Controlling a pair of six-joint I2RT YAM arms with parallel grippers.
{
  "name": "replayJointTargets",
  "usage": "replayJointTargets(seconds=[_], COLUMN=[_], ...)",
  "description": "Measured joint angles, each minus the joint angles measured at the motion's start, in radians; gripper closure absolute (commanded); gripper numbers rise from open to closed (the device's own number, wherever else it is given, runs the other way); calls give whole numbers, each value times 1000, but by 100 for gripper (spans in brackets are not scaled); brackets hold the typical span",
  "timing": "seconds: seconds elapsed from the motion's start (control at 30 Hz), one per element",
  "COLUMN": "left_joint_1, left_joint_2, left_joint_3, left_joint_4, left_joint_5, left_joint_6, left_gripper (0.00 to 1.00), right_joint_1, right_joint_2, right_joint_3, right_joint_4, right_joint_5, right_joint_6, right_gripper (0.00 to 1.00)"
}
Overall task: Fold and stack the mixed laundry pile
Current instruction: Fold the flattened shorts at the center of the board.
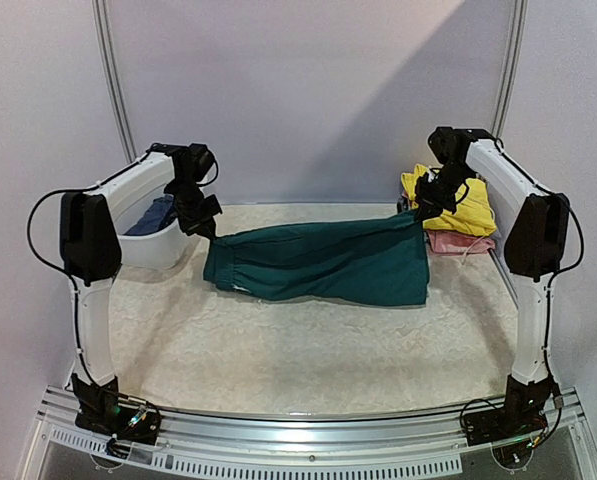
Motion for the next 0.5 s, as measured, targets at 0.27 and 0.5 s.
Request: replayJointTargets(seconds=[0.27,0.5], left_joint_1=[34,38], left_joint_2=[136,222], left_joint_3=[108,167], left_joint_4=[38,115], left_joint_5=[24,46], left_joint_6=[-21,-67], left_gripper=[100,100], right_joint_1=[-2,-16], right_joint_2=[111,182], right_joint_3=[17,45], right_joint_4=[95,187], right_joint_5=[-40,-49], right_joint_6=[-25,-25], right_gripper=[100,100])
